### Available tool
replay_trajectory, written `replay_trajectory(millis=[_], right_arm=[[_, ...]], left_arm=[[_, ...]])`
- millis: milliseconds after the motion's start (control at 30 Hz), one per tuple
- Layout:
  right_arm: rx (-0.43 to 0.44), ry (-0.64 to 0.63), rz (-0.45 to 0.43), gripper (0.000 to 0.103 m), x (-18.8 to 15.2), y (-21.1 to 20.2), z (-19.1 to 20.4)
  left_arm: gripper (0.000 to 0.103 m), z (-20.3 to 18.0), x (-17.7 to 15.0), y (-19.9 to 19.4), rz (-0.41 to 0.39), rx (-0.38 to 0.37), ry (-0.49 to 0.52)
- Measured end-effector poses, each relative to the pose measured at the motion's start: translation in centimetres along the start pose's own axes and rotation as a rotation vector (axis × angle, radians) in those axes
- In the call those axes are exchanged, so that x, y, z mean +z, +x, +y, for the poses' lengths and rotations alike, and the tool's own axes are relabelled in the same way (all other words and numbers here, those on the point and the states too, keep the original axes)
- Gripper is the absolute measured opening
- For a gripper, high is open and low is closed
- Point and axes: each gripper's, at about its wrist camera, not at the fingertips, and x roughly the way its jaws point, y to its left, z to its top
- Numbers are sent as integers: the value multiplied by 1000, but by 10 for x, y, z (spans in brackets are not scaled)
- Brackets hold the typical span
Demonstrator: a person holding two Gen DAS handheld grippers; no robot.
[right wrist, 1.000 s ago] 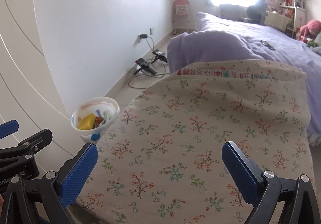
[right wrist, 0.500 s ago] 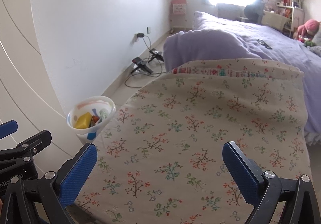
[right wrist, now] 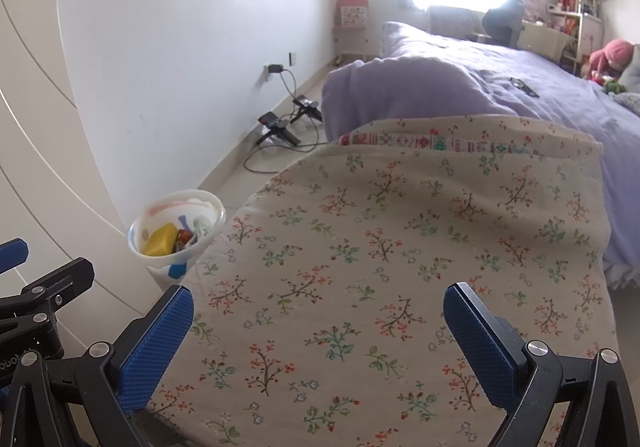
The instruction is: Collect trash
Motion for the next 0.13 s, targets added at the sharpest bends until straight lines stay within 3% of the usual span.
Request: replay_trajectory(millis=[133], right_arm=[[5,-1,5,103,0,1,0]], left_arm=[[86,1,0,0,0,1,-2]])
